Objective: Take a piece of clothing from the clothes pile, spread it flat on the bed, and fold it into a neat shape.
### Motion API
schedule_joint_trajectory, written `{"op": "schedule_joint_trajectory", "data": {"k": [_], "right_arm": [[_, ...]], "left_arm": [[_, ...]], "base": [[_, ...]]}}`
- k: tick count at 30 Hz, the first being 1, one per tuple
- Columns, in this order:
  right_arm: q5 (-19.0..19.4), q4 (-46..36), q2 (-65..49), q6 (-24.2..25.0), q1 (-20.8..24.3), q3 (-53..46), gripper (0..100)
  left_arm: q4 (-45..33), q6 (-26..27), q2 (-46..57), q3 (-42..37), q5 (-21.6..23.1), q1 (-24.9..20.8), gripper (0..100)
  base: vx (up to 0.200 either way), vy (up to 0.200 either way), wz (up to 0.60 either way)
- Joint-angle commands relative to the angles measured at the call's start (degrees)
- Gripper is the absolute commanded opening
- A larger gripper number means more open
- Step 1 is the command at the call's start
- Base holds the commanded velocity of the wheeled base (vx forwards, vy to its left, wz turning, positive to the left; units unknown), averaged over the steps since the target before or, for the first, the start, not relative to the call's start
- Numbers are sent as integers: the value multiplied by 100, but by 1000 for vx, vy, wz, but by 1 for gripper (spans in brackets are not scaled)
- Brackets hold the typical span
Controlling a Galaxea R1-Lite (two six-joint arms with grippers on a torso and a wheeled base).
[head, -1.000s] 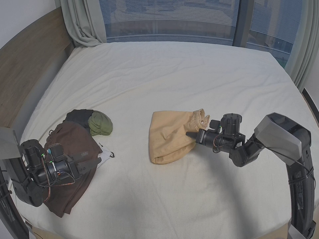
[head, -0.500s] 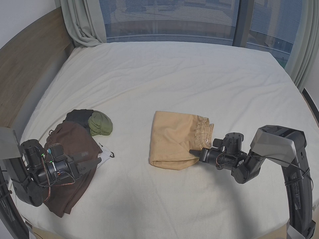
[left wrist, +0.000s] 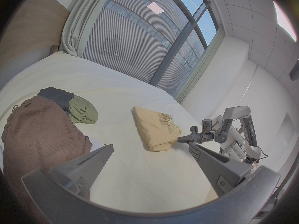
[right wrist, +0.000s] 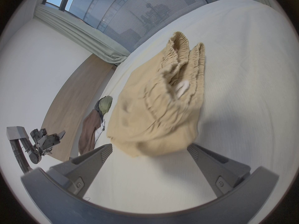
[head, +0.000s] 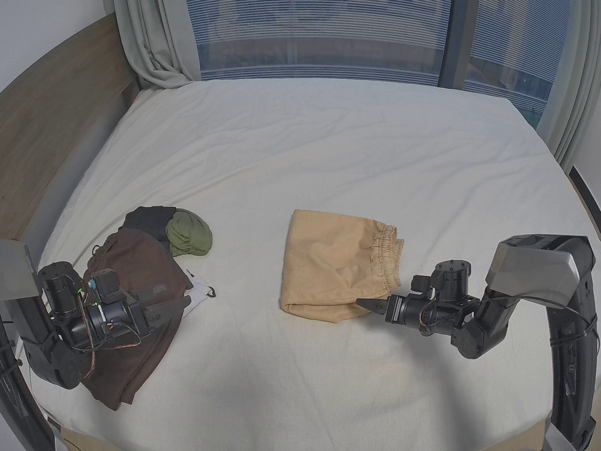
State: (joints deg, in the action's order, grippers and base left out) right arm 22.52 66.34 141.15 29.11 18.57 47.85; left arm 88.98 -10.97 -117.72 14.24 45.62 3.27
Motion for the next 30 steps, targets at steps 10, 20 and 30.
{"op": "schedule_joint_trajectory", "data": {"k": [10, 20, 30], "right_arm": [[16, -60, -1424, 51, 648, -645, 100], [16, -578, -879, 279, 385, 717, 100], [-10, -473, 290, 244, -11, 1174, 100]], "left_arm": [[5, -1, -5, 88, 9, 78, 100], [5, -1, 4, 88, 9, 78, 100], [5, -10, 4, 185, 88, 130, 100]], "base": [[0, 0, 0], [0, 0, 0], [0, 0, 0]]}}
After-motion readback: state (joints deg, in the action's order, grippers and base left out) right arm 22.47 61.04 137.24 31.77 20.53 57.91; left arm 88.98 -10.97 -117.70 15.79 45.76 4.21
